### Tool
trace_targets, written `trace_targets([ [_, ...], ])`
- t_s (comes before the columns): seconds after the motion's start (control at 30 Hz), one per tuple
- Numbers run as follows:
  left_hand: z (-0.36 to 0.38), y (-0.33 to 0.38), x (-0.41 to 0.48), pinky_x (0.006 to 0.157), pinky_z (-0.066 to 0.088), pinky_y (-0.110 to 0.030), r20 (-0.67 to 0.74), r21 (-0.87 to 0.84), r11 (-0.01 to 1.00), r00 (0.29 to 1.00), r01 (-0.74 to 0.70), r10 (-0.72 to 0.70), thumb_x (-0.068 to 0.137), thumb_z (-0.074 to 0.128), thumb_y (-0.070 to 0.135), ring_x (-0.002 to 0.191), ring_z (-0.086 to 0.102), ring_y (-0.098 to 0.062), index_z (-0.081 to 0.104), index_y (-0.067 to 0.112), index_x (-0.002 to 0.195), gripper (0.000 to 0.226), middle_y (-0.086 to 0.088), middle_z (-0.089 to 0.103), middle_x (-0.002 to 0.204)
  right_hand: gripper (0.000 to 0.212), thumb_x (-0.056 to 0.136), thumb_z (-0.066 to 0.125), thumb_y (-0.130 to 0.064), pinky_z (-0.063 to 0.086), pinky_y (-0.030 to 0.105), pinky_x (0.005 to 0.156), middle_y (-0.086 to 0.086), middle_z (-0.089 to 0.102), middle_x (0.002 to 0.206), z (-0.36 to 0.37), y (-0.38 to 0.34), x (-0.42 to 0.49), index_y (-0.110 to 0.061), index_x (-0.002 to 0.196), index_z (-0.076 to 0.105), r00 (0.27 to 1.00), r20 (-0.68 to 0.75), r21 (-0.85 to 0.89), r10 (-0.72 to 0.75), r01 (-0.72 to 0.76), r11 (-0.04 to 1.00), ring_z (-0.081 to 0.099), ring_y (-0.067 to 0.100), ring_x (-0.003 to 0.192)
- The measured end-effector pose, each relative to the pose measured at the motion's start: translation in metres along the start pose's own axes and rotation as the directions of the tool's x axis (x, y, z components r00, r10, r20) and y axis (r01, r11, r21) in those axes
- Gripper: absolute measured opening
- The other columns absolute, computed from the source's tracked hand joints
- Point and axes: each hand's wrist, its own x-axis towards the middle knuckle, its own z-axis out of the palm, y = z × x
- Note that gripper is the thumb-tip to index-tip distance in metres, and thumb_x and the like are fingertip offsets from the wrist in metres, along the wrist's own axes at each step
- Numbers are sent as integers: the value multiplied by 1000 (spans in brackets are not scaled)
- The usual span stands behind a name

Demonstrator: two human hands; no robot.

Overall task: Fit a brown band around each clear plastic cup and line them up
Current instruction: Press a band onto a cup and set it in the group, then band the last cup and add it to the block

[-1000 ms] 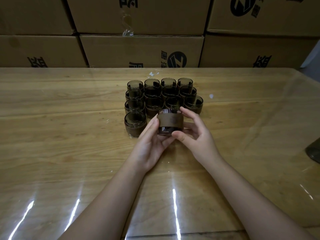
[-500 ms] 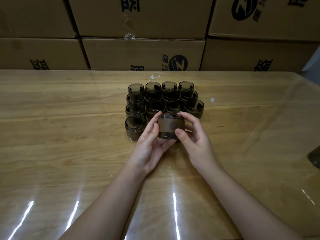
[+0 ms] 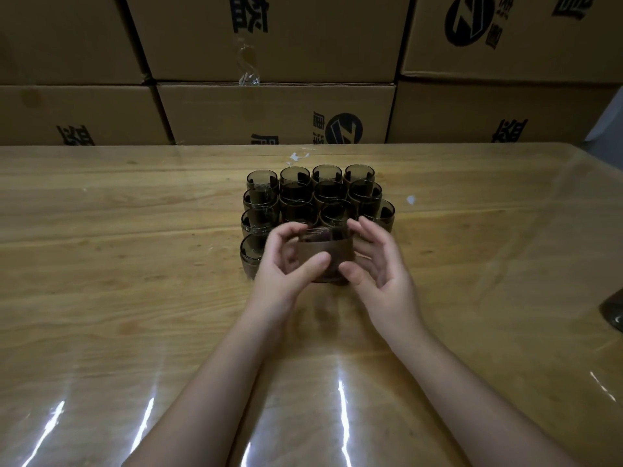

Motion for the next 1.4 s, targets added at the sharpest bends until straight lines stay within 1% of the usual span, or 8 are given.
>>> trace_targets([
  [0.2,-16,50,9,54,51,-16,-142,255,951,967,-172,213,56,77,42,76,70,-8,51,43,68,28,16,70,85,46,95,58,-24,32,40,113,-12,42,144,-14,22,6,-32,137,43,997,23,-414,75,-58,909,34,9,137],
  [0.37,-29,62,22,77,53,-31,-54,704,705,984,-83,170,57,81,49,94,61,-12,49,25,69,41,4,63,101,51,93,55,-40,18,34,114,-17,16,157,-4,28,11,-53,139,35,952,255,-618,169,25,786,13,8,144],
  [0.47,-24,51,33,78,43,-17,17,821,562,989,-99,150,65,85,38,97,53,-3,50,19,71,40,1,58,108,37,93,55,-39,16,33,115,-13,13,158,-2,32,12,-45,129,54,931,318,-673,180,88,735,10,8,143],
  [0.63,-17,36,42,77,38,-14,41,821,559,988,-118,148,69,83,36,103,52,-10,54,30,67,30,7,54,103,26,92,60,-30,27,30,111,-19,29,135,-5,33,12,-36,117,65,960,209,-636,187,-12,772,22,6,133],
  [0.73,-12,29,41,96,42,-36,65,855,497,981,-149,182,70,81,39,112,51,-13,53,38,66,29,10,54,108,18,91,64,-24,37,27,103,-14,36,125,-6,32,13,-29,106,72,975,129,-588,179,-70,806,36,9,126],
  [0.9,-12,16,39,113,22,-46,74,912,378,970,-160,232,70,79,41,105,38,8,52,31,65,30,8,60,120,13,90,64,-19,36,2,78,-11,43,105,-14,29,18,-21,95,75,968,-84,-481,236,-246,841,46,-3,98],
  [1.0,-18,10,37,116,10,-44,94,951,272,977,-146,193,72,78,46,125,44,-5,59,28,72,26,7,57,132,17,93,61,-18,37,2,71,-9,47,94,-21,26,20,-29,89,73,943,-170,-345,288,-330,878,49,-8,87],
  [1.4,-33,-8,34,114,3,-59,153,982,-142,971,-128,183,79,59,63,145,23,-27,70,22,100,47,-1,45,147,20,96,55,-19,42,26,97,-16,62,102,-20,27,17,-24,103,73,951,-34,-396,308,-296,869,52,9,112],
])
